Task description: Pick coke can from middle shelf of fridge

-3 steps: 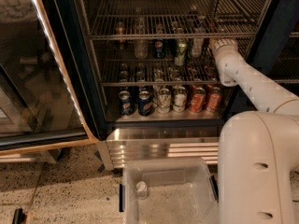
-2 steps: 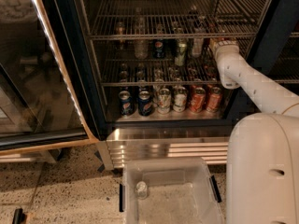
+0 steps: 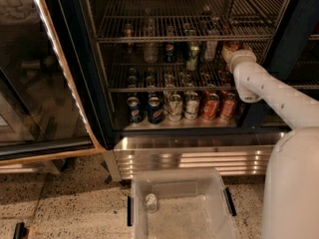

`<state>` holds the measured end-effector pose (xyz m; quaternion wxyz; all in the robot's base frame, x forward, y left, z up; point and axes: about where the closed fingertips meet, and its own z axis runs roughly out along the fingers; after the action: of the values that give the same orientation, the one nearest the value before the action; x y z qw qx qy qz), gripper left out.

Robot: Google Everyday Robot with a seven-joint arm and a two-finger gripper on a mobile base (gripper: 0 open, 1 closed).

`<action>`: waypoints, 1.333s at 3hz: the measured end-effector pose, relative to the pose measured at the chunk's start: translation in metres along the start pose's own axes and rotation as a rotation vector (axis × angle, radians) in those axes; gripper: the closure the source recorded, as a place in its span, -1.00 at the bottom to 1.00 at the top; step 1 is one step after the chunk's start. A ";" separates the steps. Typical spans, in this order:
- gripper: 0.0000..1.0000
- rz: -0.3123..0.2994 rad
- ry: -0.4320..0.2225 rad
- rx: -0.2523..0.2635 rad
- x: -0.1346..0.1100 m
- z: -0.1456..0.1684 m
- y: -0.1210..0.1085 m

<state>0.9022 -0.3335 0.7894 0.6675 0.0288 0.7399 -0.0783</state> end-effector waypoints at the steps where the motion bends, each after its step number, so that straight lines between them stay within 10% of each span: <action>1: 1.00 -0.016 0.038 -0.035 0.016 -0.028 0.004; 4: 1.00 0.013 0.055 -0.090 0.017 -0.062 0.003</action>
Offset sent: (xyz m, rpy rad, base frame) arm -0.0426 0.0056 -0.0181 -0.0362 0.0556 0.0375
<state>0.8394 -0.3224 0.7784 0.6479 0.0059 0.7607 -0.0399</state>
